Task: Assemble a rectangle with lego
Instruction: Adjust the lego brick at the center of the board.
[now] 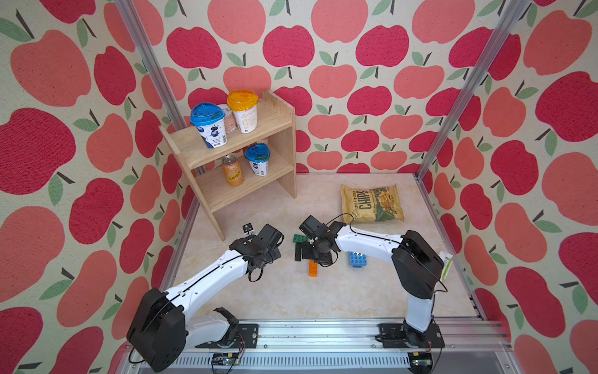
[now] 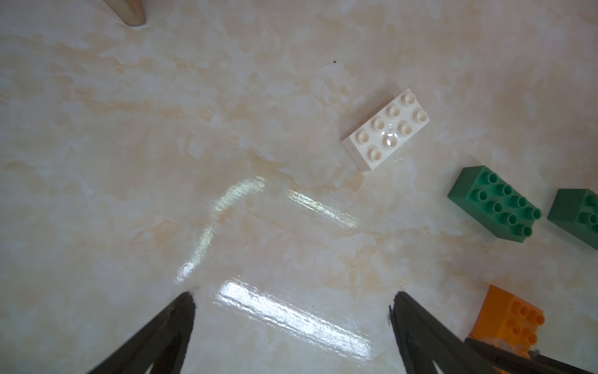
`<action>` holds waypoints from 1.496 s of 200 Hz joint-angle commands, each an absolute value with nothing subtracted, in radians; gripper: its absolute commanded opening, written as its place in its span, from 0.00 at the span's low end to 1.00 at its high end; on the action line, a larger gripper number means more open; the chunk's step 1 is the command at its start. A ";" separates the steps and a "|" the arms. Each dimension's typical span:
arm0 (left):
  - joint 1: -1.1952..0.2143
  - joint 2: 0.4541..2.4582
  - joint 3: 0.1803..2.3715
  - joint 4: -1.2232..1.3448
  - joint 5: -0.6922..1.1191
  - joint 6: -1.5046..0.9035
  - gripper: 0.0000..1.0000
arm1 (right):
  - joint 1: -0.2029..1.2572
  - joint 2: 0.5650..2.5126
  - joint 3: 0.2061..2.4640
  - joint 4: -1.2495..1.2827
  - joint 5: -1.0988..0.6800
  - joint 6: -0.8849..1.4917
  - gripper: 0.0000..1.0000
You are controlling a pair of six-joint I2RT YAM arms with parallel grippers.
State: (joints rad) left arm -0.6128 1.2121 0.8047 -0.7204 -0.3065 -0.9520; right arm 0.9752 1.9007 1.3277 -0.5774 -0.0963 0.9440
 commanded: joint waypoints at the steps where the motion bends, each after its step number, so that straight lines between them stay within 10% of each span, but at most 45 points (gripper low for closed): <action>1: -0.607 1.220 0.805 -0.730 -0.315 -0.948 0.97 | 0.983 1.922 1.355 -0.612 -0.102 0.928 1.00; 299: -0.586 1.172 0.756 -0.627 -0.221 -0.887 0.97 | 1.003 1.993 1.507 -0.801 0.139 0.904 0.97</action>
State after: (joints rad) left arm -0.5938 1.1778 0.7635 -0.6380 -0.2348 -0.9138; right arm 0.9951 1.9381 1.4574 -0.7589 0.0963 0.9215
